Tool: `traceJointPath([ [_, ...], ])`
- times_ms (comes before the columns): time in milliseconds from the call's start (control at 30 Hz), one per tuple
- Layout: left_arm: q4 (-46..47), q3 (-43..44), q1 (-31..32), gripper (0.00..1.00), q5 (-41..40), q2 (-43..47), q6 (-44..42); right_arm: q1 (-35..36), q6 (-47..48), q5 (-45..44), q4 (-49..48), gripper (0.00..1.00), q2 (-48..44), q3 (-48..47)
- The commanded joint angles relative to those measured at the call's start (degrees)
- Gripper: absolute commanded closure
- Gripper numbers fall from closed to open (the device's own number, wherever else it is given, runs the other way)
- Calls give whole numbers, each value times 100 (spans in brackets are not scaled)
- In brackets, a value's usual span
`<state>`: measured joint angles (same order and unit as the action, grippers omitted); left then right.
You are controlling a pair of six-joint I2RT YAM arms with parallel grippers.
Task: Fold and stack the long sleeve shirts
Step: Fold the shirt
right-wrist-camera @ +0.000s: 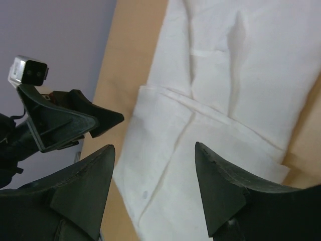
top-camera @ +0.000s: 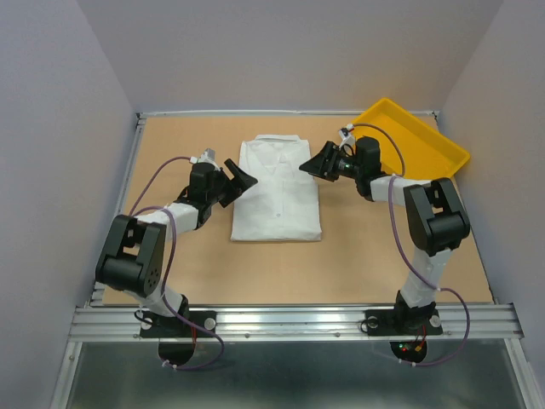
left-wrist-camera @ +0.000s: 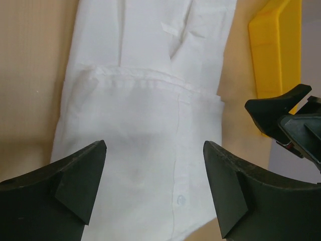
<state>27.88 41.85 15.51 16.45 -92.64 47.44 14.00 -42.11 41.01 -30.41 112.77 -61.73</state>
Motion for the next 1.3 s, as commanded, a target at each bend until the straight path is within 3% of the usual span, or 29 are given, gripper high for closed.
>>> traceJointPath([
  [0,-247,-359,303,10,-97,1010,-95,304,-254,275,-202,30,-966,450],
  [233,-56,-1213,427,15,-177,1609,107,1139,-473,-154,-437,30,-1012,882],
  [400,367,-1328,427,16,-159,872,169,1342,-965,-339,-1579,31,-222,1180],
  [533,736,-1573,418,16,-133,335,545,1342,-809,-489,-1705,31,262,1252],
  [667,930,-1934,409,16,-256,606,723,1325,-641,-524,-1643,31,342,1252],
  [933,70,-1838,470,16,-362,2134,530,1325,27,-700,-167,31,-922,1049],
  [1133,-283,-1610,787,18,-230,2663,564,1325,-245,-568,-96,31,-1880,1699],
  [1267,-266,-1346,1138,19,-343,2410,547,1325,-385,-770,-402,31,-2215,2401],
])
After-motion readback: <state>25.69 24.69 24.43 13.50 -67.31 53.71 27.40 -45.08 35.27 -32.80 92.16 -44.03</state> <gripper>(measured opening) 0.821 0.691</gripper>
